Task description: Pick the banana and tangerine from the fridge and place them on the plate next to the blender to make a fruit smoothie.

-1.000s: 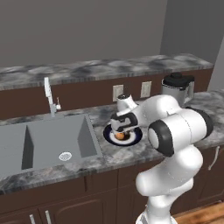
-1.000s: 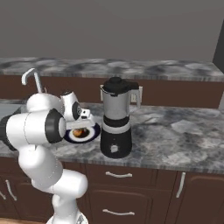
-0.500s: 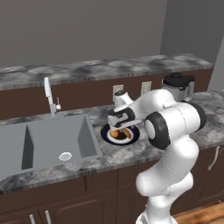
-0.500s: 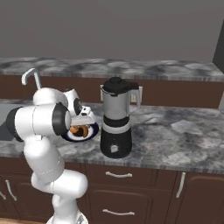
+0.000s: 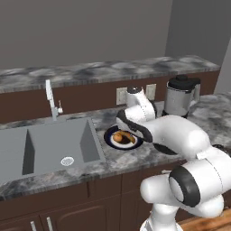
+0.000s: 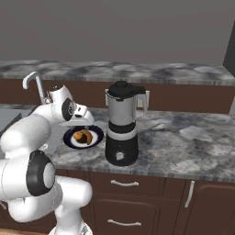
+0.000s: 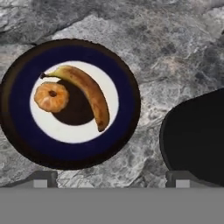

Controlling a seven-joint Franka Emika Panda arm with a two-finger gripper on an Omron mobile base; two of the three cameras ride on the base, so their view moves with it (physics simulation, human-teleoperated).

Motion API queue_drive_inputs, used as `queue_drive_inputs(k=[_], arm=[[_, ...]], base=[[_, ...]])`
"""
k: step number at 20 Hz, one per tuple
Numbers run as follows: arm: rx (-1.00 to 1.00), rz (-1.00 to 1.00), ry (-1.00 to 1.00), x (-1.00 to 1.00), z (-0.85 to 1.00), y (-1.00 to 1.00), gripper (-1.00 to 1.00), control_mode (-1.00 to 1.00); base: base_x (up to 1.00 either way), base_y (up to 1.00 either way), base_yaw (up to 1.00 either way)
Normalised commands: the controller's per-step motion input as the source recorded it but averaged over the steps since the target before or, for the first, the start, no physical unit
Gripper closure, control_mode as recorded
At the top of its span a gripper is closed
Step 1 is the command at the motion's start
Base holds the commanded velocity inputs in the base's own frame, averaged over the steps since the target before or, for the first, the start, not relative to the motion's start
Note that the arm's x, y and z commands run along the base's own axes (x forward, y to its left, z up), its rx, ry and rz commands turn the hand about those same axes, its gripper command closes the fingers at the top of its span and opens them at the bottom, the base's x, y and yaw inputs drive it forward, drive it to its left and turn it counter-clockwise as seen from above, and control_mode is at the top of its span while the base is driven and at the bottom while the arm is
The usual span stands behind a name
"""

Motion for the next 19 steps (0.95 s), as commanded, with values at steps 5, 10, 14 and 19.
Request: queue_drive_inputs(k=[5,10,14,19], arm=[[0.07,0.0,-0.43,-1.0,0.74,-0.3,-1.0,-1.0],[0.08,0.0,-0.41,-1.0,0.71,-0.3,-1.0,-1.0],[0.02,0.0,-0.4,-1.0,0.88,-0.02,-1.0,-1.0],[0.0,0.01,-0.27,-1.0,1.0,0.0,-1.0,-1.0]], base=[[0.0,0.0,0.0],[0.0,0.0,0.0],[0.0,0.0,0.0],[0.0,0.0,0.0]])
